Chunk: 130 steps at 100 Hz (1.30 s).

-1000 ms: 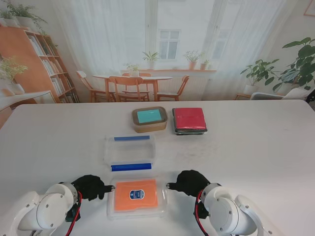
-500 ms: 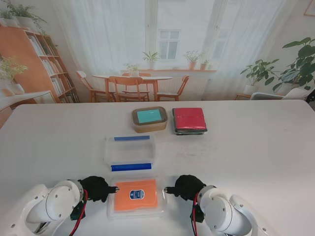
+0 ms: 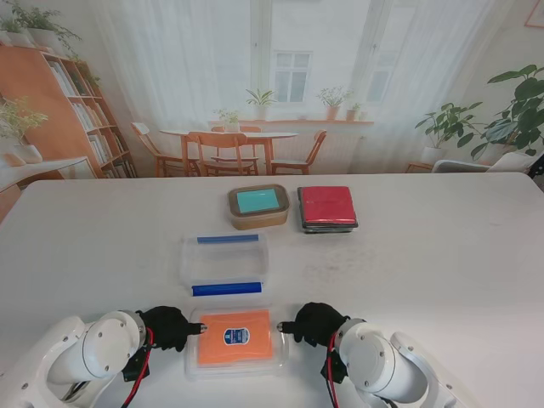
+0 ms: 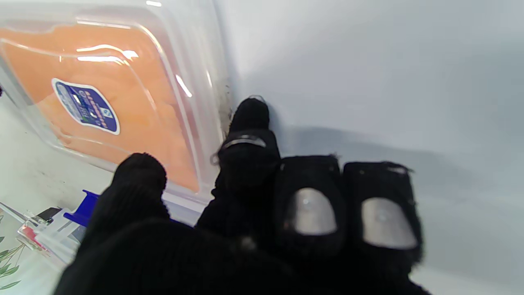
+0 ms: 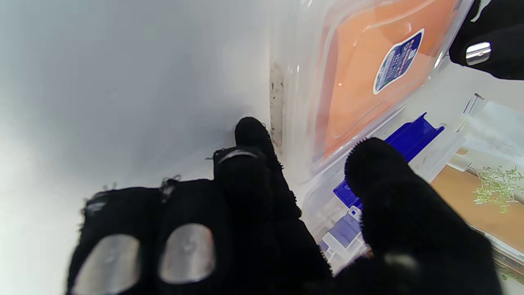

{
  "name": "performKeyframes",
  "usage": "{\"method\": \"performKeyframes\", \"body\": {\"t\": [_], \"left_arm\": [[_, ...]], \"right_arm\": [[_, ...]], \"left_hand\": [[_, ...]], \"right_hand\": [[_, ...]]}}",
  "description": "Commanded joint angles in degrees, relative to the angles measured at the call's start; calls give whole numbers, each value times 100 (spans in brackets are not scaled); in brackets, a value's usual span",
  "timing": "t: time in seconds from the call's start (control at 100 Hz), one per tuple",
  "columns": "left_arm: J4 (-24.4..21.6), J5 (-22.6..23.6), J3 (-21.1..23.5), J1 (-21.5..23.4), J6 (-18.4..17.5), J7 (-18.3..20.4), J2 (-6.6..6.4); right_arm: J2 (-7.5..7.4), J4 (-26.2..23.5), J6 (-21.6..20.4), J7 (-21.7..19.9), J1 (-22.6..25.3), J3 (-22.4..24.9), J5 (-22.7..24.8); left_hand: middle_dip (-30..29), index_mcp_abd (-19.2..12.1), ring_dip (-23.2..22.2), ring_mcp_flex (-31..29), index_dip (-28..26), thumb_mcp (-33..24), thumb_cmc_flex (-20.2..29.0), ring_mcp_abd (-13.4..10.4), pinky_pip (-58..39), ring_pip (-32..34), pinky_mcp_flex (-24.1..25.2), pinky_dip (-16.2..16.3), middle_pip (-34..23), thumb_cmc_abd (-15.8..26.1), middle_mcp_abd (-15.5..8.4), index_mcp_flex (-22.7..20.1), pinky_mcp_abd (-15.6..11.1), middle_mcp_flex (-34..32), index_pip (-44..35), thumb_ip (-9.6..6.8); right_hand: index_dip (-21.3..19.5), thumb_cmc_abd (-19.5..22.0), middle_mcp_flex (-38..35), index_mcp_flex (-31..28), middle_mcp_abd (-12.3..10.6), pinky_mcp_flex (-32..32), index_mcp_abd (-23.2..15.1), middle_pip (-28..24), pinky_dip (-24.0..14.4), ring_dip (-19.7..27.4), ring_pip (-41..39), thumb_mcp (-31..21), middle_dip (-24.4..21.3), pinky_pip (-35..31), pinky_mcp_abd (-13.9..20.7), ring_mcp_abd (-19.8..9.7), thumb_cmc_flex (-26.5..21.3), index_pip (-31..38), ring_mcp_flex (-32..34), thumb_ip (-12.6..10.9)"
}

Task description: Pair container bodies with their lids

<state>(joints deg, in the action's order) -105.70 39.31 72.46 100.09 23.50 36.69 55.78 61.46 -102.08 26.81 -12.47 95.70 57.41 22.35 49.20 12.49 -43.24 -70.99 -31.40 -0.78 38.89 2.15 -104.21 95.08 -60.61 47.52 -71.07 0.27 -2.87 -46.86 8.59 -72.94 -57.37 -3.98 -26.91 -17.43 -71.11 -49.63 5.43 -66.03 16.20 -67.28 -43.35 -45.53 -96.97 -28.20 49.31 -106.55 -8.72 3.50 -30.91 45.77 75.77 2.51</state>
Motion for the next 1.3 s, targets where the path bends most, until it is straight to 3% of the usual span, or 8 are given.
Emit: {"method": "performKeyframes", "body": {"t": [0.0,0.46,0.81,1.29], "left_arm": [[225,-67,-120,112,88,82,5],[393,-465,-329,-120,185,73,-9],[449,-1189,-411,-186,186,-145,43],[242,-1608,-184,-5,46,-215,85]], "right_arm": [[22,84,26,-101,-19,-30,-44],[64,265,74,-84,-176,-145,-342],[125,158,50,42,-37,-75,-686],[155,-53,-167,176,211,59,-797]], "left_hand": [[10,615,-34,-188,445,146,-268,142,-1576,367,-287,-70,36,175,-2,294,-349,116,1133,134],[-46,671,-18,-185,585,157,-316,309,-1576,161,-271,-250,197,170,127,309,-296,209,1370,168],[-82,696,-33,-161,647,162,-332,433,-1576,41,-263,-357,280,174,217,325,-252,265,1462,182],[-112,719,-53,-134,678,157,-317,502,-1576,-25,-254,-378,320,146,249,301,-240,271,1500,185]], "right_hand": [[139,115,-423,-115,542,-443,839,-341,75,23,-399,98,50,-1343,1422,-599,104,-312,-49,-158],[24,141,-440,-172,562,-440,831,-324,75,42,-404,109,19,-1343,1377,-554,99,-276,-52,-162],[-47,138,-441,-194,573,-438,834,-325,81,52,-405,117,12,-1343,1359,-533,85,-255,-54,-164],[-115,128,-448,-214,602,-435,852,-308,82,66,-407,117,-5,-1343,1326,-502,71,-260,-55,-169]]}}
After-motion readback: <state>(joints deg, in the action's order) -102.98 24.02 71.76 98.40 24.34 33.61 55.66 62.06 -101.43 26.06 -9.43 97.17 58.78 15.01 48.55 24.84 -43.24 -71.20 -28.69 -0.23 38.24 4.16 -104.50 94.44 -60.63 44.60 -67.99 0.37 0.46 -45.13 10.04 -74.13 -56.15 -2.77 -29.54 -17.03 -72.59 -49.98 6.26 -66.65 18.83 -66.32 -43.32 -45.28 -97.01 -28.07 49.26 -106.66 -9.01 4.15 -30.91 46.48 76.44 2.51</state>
